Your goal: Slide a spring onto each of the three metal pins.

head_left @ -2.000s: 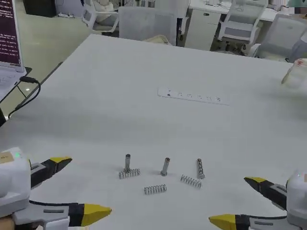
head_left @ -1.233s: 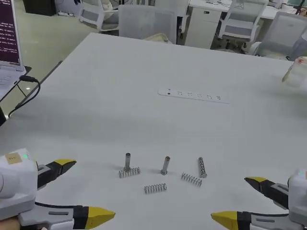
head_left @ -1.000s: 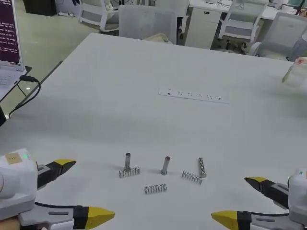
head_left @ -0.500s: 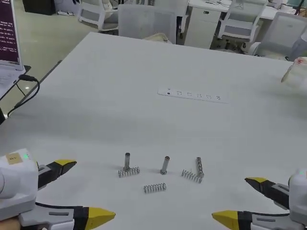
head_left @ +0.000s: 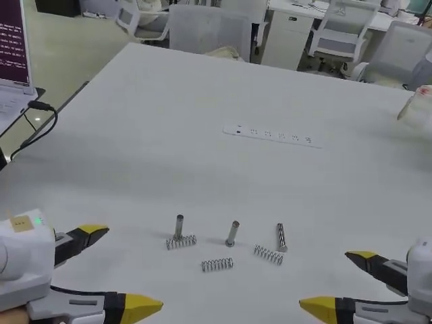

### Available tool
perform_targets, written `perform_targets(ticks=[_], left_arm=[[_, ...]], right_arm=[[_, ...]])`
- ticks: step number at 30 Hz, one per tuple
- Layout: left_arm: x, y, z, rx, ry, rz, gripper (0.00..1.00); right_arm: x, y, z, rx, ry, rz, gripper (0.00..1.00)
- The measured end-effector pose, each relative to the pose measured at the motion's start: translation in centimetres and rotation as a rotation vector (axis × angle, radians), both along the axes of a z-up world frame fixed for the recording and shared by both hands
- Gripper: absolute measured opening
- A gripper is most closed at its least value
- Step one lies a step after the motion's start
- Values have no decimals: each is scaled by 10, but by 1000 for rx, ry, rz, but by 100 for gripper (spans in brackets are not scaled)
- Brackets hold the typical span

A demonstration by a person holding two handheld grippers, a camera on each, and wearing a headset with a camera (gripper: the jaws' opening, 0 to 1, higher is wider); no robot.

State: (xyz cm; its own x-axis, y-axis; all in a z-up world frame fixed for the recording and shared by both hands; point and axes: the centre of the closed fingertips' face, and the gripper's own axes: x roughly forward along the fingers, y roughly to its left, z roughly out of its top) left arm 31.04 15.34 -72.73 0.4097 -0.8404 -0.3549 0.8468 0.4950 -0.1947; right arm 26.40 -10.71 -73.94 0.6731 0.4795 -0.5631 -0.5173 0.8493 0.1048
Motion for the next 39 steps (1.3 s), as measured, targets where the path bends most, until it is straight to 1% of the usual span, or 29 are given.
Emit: perform_targets(ticks=[4,16,21,28,39], left_arm=[[0,-1,1,-4,-1,-1,98],[0,-2,-1,-13,-1,0,98],[0,-3,-1,-15,-2,-2,98],[-1,-2,-2,-18,1,0,98],[-2,-2,-1,-19,-3,3,98]], right_arm=[[1,-1,2,-2,-1,-3,89],[2,-7,1,-9,12,-18,88],[5,-10,3,-13,12,-24,88],[18,-11,7,-30,19,-11,87],[48,-6,13,-53,23,19,82]])
